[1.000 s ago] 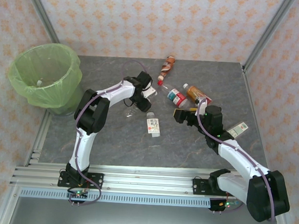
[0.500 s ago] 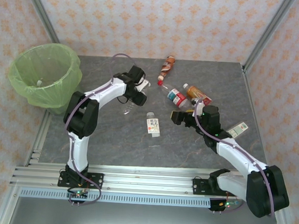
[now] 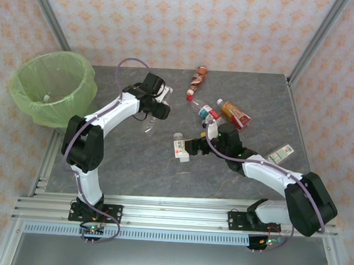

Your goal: Put the plastic bottles in the bin

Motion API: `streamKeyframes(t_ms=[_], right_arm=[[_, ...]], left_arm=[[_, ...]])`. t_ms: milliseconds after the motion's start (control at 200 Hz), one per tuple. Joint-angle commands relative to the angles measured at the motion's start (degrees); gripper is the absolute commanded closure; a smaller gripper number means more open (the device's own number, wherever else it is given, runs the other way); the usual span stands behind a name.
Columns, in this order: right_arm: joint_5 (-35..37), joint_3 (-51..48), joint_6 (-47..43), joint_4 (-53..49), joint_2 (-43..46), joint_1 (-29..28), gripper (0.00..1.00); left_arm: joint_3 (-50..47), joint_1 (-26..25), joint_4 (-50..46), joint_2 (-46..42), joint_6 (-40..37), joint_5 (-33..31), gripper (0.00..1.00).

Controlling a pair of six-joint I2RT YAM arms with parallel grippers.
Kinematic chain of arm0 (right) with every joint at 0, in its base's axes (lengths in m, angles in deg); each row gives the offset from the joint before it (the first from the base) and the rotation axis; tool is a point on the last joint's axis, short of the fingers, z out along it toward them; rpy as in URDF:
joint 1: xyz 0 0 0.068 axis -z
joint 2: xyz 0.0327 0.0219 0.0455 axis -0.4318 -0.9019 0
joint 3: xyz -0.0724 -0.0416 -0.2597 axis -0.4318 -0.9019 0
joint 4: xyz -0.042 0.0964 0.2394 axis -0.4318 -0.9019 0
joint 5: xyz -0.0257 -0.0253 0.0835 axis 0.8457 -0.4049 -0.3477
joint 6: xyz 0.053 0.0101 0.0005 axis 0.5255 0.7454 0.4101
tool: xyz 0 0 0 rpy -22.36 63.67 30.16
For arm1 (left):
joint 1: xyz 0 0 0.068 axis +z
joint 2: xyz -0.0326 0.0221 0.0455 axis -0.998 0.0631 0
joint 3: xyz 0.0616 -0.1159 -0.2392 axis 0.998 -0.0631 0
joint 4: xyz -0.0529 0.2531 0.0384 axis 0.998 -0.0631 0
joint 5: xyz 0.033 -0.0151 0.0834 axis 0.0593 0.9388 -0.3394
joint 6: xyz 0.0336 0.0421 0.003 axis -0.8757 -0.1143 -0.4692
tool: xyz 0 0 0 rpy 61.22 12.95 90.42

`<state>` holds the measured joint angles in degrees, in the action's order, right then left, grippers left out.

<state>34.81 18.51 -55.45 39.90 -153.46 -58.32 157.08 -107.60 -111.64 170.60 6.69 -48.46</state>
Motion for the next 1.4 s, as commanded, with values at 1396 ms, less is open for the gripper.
streamKeyframes(t_ms=[1396], right_arm=[[7.2,2.5,-2.6,7.9,3.7,-2.3,0.01]], left_arm=[[21.6,6.8,-2.9,-18.3,3.7,-42.3,0.40]])
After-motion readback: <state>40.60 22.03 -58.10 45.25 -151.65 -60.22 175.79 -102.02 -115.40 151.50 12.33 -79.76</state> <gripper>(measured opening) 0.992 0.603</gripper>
